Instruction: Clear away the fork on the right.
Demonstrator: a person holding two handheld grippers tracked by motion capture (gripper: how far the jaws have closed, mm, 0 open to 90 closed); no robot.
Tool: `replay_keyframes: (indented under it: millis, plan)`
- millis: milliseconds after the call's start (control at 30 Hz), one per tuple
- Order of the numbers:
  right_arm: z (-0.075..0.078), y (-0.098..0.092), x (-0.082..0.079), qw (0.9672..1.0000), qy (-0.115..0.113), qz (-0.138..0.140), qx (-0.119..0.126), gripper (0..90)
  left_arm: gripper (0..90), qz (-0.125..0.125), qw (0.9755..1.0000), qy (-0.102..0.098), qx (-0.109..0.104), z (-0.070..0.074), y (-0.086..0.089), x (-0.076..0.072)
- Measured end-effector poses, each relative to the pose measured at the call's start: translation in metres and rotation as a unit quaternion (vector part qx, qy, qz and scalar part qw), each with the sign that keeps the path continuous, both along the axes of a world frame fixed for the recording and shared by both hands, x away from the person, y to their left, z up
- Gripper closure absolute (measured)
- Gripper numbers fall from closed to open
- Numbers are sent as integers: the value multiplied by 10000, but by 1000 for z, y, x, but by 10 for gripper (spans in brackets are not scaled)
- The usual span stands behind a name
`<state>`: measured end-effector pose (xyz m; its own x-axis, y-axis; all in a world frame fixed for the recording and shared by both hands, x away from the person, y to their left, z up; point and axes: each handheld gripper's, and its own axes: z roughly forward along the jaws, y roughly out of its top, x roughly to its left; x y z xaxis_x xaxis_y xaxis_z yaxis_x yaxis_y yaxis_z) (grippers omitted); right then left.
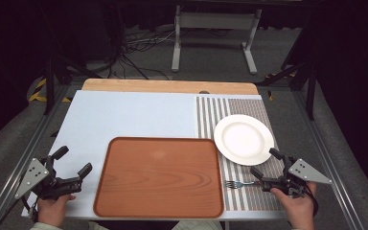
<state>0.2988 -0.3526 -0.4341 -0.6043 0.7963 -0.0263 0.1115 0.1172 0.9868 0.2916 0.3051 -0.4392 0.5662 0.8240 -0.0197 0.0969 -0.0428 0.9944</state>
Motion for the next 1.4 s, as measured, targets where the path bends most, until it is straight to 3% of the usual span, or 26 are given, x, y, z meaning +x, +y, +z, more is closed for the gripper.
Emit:
replay_keyframes:
  millis: [600,1000,1067,1200,1233,1400]
  plan:
    - [0,0,0,9999,59,71,41,34,8,-31,10000,-47,14,1,0,-1]
    - [19,11,15,9989,269,365,-148,41,8,-27,10000,-63,27,2,-1,-2]
    - [22,13,17,9983,290,452,-243,42,8,-33,10000,-41,27,1,-1,-2]
    - [33,19,21,9947,397,582,-748,88,8,-94,9999,-23,75,1,-3,-2]
    - [33,19,21,9947,397,582,-748,88,8,-94,9999,-23,75,1,-3,-2]
    - [48,23,23,9867,627,819,-1255,91,8,-71,10000,-23,59,1,-2,-2]
